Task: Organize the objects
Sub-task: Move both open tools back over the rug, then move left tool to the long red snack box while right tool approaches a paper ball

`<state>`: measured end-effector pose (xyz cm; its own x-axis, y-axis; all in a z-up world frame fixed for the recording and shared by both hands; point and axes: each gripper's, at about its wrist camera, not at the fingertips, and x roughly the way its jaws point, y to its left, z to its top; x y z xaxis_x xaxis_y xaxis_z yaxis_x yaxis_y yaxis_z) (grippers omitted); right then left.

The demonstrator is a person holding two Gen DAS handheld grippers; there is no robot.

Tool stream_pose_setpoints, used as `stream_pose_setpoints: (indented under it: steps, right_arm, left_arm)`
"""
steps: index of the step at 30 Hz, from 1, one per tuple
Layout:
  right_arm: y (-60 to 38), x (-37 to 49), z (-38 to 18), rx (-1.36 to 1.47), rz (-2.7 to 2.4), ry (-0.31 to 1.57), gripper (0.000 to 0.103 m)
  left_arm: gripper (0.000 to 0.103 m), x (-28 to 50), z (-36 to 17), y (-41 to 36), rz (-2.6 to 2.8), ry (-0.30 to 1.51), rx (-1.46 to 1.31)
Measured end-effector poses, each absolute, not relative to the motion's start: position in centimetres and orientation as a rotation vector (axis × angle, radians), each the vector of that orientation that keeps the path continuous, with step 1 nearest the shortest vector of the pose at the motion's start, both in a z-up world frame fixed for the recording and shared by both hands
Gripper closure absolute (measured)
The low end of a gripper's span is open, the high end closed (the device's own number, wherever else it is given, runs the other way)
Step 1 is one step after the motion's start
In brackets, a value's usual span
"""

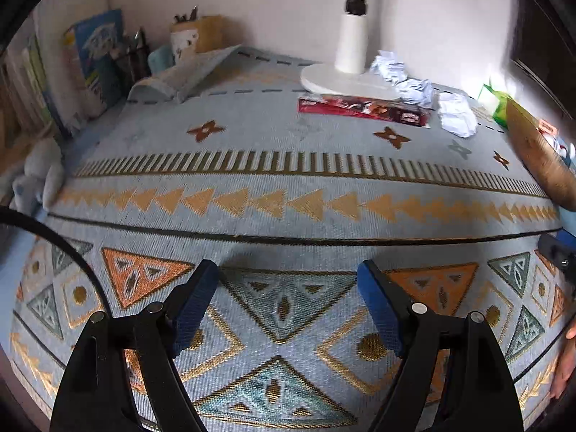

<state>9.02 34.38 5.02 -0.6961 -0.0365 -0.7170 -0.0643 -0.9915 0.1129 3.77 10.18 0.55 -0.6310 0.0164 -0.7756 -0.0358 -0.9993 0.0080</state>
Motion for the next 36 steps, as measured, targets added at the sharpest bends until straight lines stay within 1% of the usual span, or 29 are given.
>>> stream_pose_setpoints:
  steps: [2, 9, 19, 21, 24, 25, 26, 29, 31, 33, 34, 35, 36]
  right_arm:
    - [34.1, 8.7, 4.6, -1.261, 2.866, 0.187, 0.003]
    - [34.8, 9.1, 4.9, -1.202, 2.893, 0.249, 0.003]
    - [34.9, 7.5, 3.7, -1.366, 2.821, 0.277, 0.002]
    - [34.8, 7.5, 3.7, -1.364, 2.818, 0.268, 0.002]
    - [34.9, 7.5, 3.7, -1.359, 2.822, 0.278, 0.002]
    - [34.9, 7.5, 3.7, -1.358, 2.822, 0.282, 0.002]
    - [34.9, 7.5, 3.7, -1.358, 2.822, 0.284, 0.002]
    - [34.8, 7.5, 3.7, -1.366, 2.817, 0.268, 0.001]
    - [34.6, 7.4, 3.6, -1.38, 2.813, 0.247, 0.0]
    - [34.5, 7.3, 3.5, -1.386, 2.807, 0.225, 0.0]
    - [34.3, 7.2, 3.5, -1.389, 2.802, 0.215, 0.0]
    - [34.3, 7.2, 3.5, -1.391, 2.8, 0.208, 0.0]
    - [34.3, 7.1, 3.4, -1.393, 2.798, 0.202, 0.0]
  left_arm:
    - [0.024, 4.1, 0.5, 10.3, 2.805, 0.046, -1.328]
    - [0.024, 4.1, 0.5, 10.2, 2.793, 0.033, -1.333]
    - [0.024, 4.1, 0.5, 10.5, 2.782, 0.035, -1.33]
    - [0.024, 4.1, 0.5, 10.7, 2.773, 0.044, -1.328]
    - [0.021, 4.0, 0.5, 10.8, 2.761, 0.047, -1.33]
    - [0.017, 3.9, 0.5, 10.8, 2.752, 0.049, -1.335]
    - [0.015, 3.8, 0.4, 10.9, 2.742, 0.057, -1.342]
    - [0.016, 3.1, 1.0, 11.2, 2.609, 0.108, -1.403]
    - [0.016, 2.1, 2.7, 11.1, 2.548, 0.133, -1.385]
    - [0.015, 0.5, 5.9, 10.6, 2.599, 0.166, -1.255]
    - [0.013, -0.9, 7.6, 10.4, 2.637, 0.187, -1.173]
    - [0.005, -1.9, 8.3, 10.3, 2.644, 0.194, -1.14]
    - [0.001, -3.9, 8.9, 10.3, 2.625, 0.195, -1.101]
